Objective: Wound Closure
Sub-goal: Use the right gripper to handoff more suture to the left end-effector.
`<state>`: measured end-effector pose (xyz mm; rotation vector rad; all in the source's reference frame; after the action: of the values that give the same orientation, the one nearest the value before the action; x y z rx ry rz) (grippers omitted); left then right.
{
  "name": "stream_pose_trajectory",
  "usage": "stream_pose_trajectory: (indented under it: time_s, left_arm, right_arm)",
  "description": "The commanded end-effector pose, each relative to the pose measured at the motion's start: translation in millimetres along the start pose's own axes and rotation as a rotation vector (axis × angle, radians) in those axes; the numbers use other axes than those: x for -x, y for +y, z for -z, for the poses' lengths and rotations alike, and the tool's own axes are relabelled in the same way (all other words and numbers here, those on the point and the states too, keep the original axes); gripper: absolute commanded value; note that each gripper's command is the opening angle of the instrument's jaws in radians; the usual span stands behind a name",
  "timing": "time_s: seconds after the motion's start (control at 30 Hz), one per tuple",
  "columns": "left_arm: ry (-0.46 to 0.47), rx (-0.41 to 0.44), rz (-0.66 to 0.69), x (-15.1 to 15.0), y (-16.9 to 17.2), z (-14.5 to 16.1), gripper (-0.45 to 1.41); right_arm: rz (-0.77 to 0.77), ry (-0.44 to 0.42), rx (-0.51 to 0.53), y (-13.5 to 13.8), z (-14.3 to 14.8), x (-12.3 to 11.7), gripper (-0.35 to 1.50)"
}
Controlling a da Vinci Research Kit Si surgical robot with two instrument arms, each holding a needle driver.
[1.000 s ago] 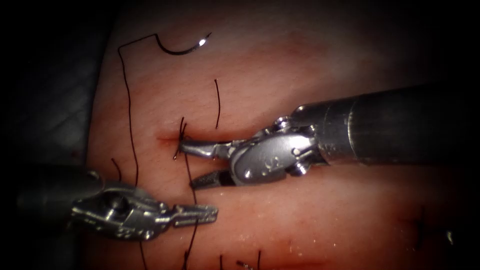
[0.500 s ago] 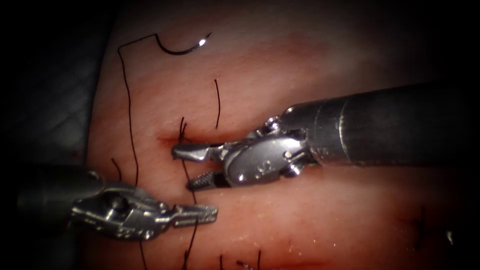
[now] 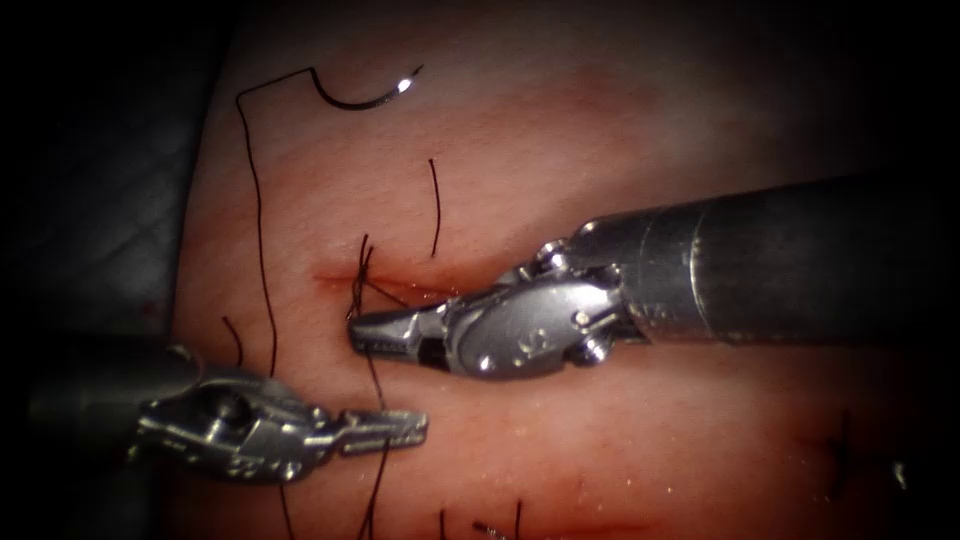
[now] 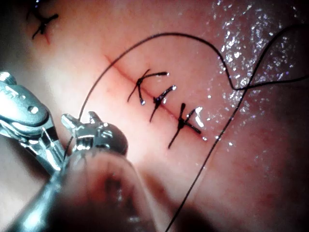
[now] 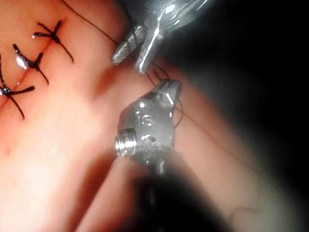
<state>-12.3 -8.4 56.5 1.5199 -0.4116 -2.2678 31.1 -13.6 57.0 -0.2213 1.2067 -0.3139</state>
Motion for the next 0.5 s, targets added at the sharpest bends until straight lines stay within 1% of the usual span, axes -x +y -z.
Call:
stream_pose_trajectory:
  time_s: [0.03, 0.07, 0.13, 0.17, 0.2, 0.23, 0.27, 0.33, 0.5]
  left_arm:
    - [-0.001, -0.006, 0.009, 0.1, 0.3, -0.7, 0.57]
    - [0.005, -0.018, 0.010, 0.1, 0.3, -0.6, 0.66]
    - [0.010, -0.042, 0.010, 0.0, 0.3, -0.6, 0.74]
    - [0.010, -0.042, 0.010, 0.0, 0.3, -0.6, 0.74]
    - [0.008, -0.044, 0.004, -0.2, 0.4, -0.5, 0.76]
    - [0.009, -0.044, -0.009, -0.3, 0.5, -0.5, 0.76]
    - [0.009, -0.044, -0.009, -0.3, 0.5, -0.5, 0.76]
    - [0.019, -0.043, -0.041, -0.7, 0.7, -0.5, 0.76]
    - [0.036, -0.045, -0.049, -1.0, 0.8, -0.2, 0.76]
  right_arm:
    - [-0.006, -0.016, 0.003, -0.1, -0.4, 0.5, -0.35]
    - [-0.006, -0.025, 0.005, 0.0, -0.3, 0.7, -0.35]
    - [-0.019, -0.038, 0.009, 0.0, 0.0, 1.5, -0.35]
    - [-0.019, -0.038, 0.009, 0.0, 0.0, 1.5, -0.35]
    - [-0.039, -0.049, 0.011, 0.1, 0.3, 2.5, -0.35]
    - [-0.045, -0.056, 0.017, 0.1, 0.6, 3.1, -0.35]
    - [-0.045, -0.056, 0.017, 0.1, 0.6, 3.1, -0.35]
    - [-0.065, -0.057, 0.035, 0.1, 1.6, 4.9, -0.35]
    - [-0.091, -0.078, 0.067, 0.1, 3.3, 7.8, -0.35]
